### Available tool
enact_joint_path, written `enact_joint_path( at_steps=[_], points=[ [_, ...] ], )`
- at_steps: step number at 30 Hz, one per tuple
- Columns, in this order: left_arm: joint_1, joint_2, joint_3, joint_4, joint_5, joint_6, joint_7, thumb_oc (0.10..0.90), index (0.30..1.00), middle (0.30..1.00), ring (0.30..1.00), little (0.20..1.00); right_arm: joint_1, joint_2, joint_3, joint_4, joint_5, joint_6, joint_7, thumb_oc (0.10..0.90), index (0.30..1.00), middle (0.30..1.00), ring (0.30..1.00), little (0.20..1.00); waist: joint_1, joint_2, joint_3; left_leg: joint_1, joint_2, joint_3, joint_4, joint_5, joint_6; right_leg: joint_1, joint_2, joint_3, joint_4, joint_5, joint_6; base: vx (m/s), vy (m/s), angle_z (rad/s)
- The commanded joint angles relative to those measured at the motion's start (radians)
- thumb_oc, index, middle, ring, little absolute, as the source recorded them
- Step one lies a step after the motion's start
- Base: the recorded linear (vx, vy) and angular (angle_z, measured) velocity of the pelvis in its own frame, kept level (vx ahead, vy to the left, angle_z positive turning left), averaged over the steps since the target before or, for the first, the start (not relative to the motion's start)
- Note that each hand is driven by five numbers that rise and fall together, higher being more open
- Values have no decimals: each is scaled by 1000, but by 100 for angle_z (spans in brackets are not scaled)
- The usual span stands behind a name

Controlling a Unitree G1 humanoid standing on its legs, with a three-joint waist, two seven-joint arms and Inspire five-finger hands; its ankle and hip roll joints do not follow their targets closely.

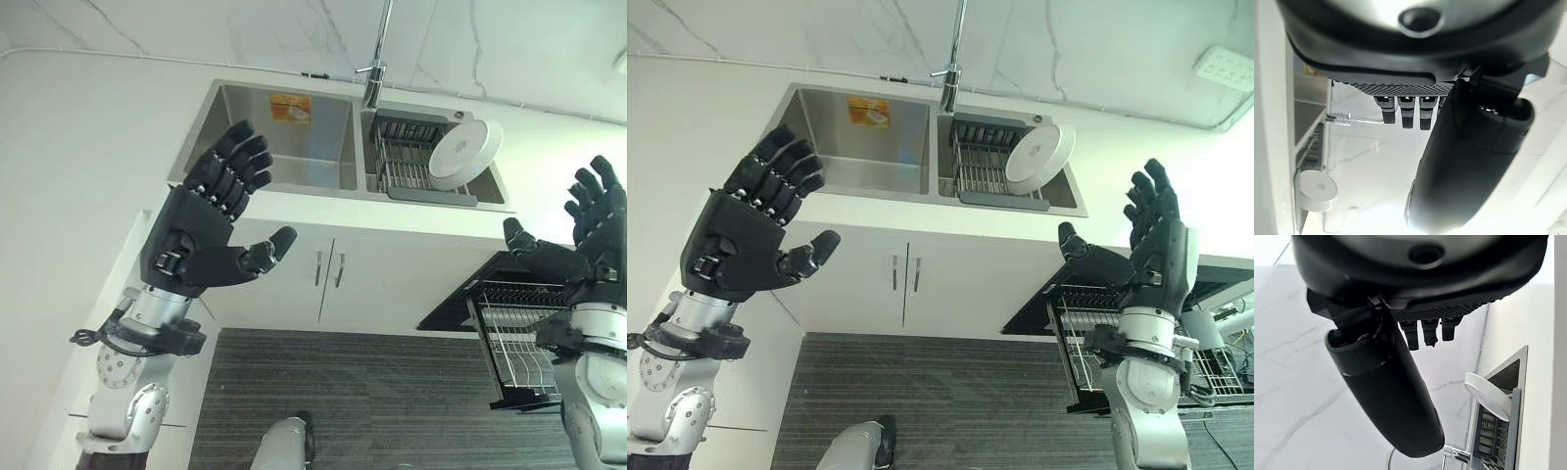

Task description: Place the dishes in the dishwasher.

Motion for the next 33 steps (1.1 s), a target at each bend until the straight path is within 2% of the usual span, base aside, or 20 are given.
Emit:
enact_joint_path(
  at_steps=[1,2,3,4,5,6,7,9,12,15,18,23,24,29,31,33],
  points=[
    [-64,-10,12,-164,67,-76,-10,800,900,900,900,900,-57,-83,-28,-79,-33,-82,-13,800,900,900,900,900,-16,67,-44,102,-5,-131,-134,-51,-50,-72,88,-52,300,22,-32,128,179,-22],
    [-62,-14,12,-163,85,-80,-3,800,900,900,900,900,-61,-80,-19,-74,-36,-85,-2,800,900,900,900,900,-23,70,-37,113,-1,-117,-134,-56,-50,-112,83,-46,329,12,-45,132,105,-28],
    [-65,-5,9,-162,106,-89,23,800,900,900,900,900,-63,-88,-12,-64,-26,-97,13,800,900,900,900,900,-31,66,-28,122,4,-89,-134,-56,-55,-138,89,-59,273,-22,-64,165,-7,-29],
    [-76,7,3,-161,103,-85,37,800,900,900,900,900,-68,-98,-9,-55,-21,-101,18,800,900,900,900,900,-33,60,-24,130,5,-77,-134,-62,-62,-131,101,-67,159,-46,-67,131,-110,-37],
    [-88,18,-2,-159,97,-81,46,800,900,900,900,900,-71,-105,-10,-50,-15,-107,21,800,900,900,900,900,-40,58,-19,128,11,-69,-134,-57,-66,-138,106,-78,58,-36,-69,110,-200,-50],
    [-102,35,-5,-153,95,-83,57,800,900,900,900,900,-70,-114,-16,-39,-2,-123,32,800,900,900,900,900,-48,53,-7,133,18,-57,-134,-59,-72,-160,96,-83,7,-35,-64,54,-227,-56],
    [-105,42,-5,-150,98,-86,62,800,900,900,900,900,-66,-120,-21,-37,9,-134,41,800,900,900,900,900,-57,43,5,142,17,-48,-134,-64,-76,-208,72,-76,7,-37,-53,86,-225,-35],
    [-111,53,-14,-149,123,-88,81,800,900,900,900,900,-61,-126,-29,-37,42,-151,68,800,900,900,900,900,-75,28,22,160,17,-29,-134,-75,-79,-309,31,-31,7,-6,-25,180,-254,4],
    [-72,58,-3,-166,125,-90,76,800,900,900,900,900,-22,-135,-35,-77,62,-125,105,800,900,900,900,900,-86,17,31,205,8,-28,-134,-114,-63,-385,3,12,7,17,-3,340,-365,-3],
    [-58,64,-6,-171,107,-92,60,800,900,900,900,900,-13,-144,-31,-91,73,-120,91,800,900,900,900,900,-90,7,15,224,22,-13,-134,-135,-63,-364,8,3,7,18,1,296,-391,34],
    [-60,53,-26,-178,104,-96,61,800,900,900,900,900,-38,-149,-11,-91,52,-97,85,800,900,900,900,900,-92,0,-6,266,51,10,-134,-159,-75,-318,3,-40,7,22,-2,267,-347,28],
    [-61,32,-37,-199,100,-82,87,800,900,900,900,900,-55,-182,-19,-107,57,-60,87,800,900,900,900,900,-121,15,-52,328,110,33,-134,-176,-112,-305,33,-60,7,-23,-25,215,-249,15],
    [-62,29,-39,-197,100,-80,91,800,900,900,900,900,-57,-189,-24,-107,65,-53,87,800,900,900,900,900,-126,25,-58,338,123,34,-134,-183,-119,-294,48,-59,7,-38,-28,214,-247,33],
    [-32,2,-28,-203,102,-87,76,800,900,900,900,900,-46,-203,-51,-129,99,-28,136,800,900,900,900,900,-131,39,-90,350,114,12,-134,-175,-133,-285,93,-29,7,-69,-60,164,-194,13],
    [-35,-16,-40,-199,115,-91,77,800,900,900,900,900,-64,-213,-33,-131,100,-27,169,800,900,900,900,900,-121,38,-99,363,79,-13,-134,-144,-133,-283,108,-20,7,-78,-80,139,-183,-2],
    [-44,-26,-51,-197,126,-89,74,800,900,900,900,900,-71,-213,-25,-129,105,-40,166,800,900,900,900,900,-117,37,-102,360,66,-3,-134,-129,-130,-274,112,-30,7,-86,-87,63,-78,-12]
  ],
)
